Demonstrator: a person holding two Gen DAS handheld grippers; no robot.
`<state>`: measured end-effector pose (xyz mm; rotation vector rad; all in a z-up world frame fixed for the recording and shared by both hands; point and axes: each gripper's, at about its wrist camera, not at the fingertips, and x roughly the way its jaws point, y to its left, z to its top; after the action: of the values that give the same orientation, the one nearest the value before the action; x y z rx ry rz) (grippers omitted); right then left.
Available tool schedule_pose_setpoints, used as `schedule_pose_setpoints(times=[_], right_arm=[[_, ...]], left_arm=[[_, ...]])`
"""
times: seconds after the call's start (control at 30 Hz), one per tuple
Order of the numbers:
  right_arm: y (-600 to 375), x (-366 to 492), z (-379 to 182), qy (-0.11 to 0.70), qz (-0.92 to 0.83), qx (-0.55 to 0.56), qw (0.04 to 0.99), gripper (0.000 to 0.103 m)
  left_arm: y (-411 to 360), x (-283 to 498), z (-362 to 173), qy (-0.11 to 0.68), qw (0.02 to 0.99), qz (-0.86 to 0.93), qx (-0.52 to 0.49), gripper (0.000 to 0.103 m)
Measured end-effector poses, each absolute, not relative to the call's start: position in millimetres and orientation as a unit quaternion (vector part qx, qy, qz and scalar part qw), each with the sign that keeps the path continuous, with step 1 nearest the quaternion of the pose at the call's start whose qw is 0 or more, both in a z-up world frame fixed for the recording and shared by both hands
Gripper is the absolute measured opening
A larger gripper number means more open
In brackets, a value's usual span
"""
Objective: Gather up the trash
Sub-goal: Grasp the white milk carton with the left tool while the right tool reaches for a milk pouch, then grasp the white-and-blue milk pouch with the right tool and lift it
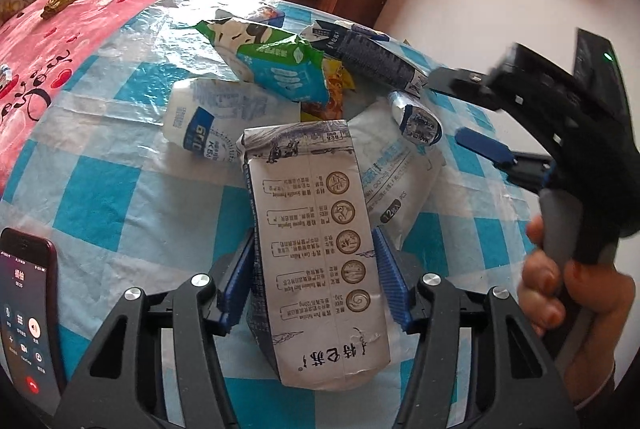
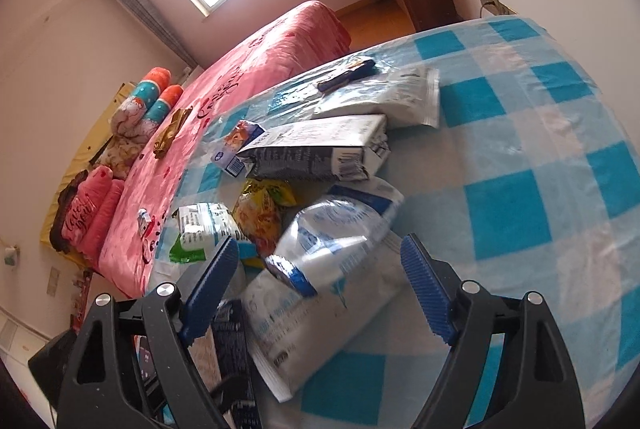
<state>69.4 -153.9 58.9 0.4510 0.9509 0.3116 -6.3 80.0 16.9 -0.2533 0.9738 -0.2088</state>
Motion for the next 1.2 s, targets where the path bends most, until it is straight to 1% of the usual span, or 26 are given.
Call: schedule_pose_setpoints(times=[0.3,0.37,0.4,0.5,0.67,0.7,1.13,1.17,1.2], right_arm=[[-137.6,95.4,42.1,0.472,0.12,0.187,0.853,0.083],[-136.1,95.8,38.2,0.476,0.116,0.18,0.853,0.081],[-135.6,95.3,35.9,0.477,0.112,0.172,0.855,0.074],[-135.3,89.3,35.4,0.469,0.103,0.148,0.865,0.066],[-133.1,82.7,36.4,0.464,0.098,0.122,0.872,0.046],[-133.3,81.0,36.4,0.464,0.096,0.117,0.873,0.043],[-164.5,36.2,36.3,0.461,0.093,0.115,0.875,0.042],[-169.9,32.0,35.8,0.462,0.09,0.123,0.874,0.044],[-173.5,29.2,35.7,0.462,0.088,0.129,0.873,0.056]], left_arm=[[85.5,-12.9,22.8,0.454,0.88,-0.097,-0.105,0.058],[86.0,-13.2,23.7,0.453,0.88,-0.098,-0.103,0.058],[85.6,-13.3,24.0,0.453,0.88,-0.098,-0.103,0.058],[85.4,-14.7,24.5,0.45,0.882,-0.097,-0.099,0.058],[83.9,-19.5,25.5,0.452,0.882,-0.1,-0.093,0.058],[84.4,-20.5,26.0,0.451,0.882,-0.099,-0.092,0.058],[93.8,-28.8,29.7,0.448,0.884,-0.098,-0.094,0.058],[94.0,-28.9,29.5,0.448,0.884,-0.097,-0.094,0.058],[94.6,-28.9,29.6,0.448,0.884,-0.097,-0.095,0.058]])
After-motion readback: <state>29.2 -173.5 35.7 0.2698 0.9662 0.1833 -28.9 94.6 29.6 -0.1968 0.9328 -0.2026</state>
